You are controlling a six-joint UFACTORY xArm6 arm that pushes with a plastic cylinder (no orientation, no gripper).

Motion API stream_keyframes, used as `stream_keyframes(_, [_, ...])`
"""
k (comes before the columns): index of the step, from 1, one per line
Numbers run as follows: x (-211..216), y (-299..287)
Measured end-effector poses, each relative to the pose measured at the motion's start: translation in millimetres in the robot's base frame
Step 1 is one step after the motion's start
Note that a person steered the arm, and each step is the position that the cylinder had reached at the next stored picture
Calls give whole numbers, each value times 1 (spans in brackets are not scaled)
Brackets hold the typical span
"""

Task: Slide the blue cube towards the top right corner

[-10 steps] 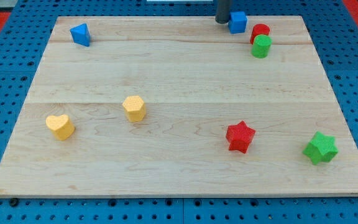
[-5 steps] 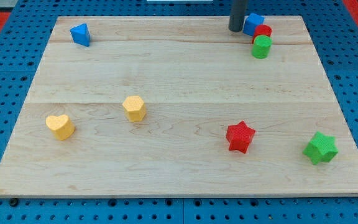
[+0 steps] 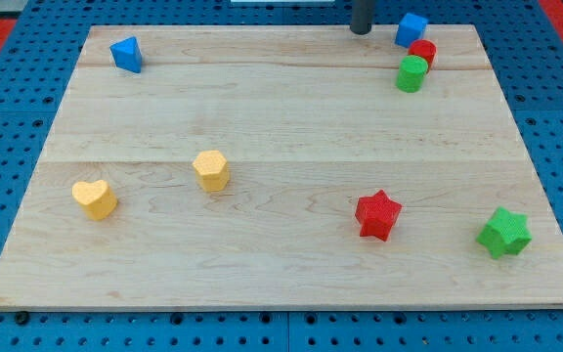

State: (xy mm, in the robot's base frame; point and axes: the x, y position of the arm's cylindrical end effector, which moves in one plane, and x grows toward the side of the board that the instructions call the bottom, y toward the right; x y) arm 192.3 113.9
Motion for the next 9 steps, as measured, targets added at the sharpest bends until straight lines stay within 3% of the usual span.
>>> stream_keyframes(4, [1, 63])
stream_keyframes(7, [34, 70])
stream_keyframes(9, [38, 37])
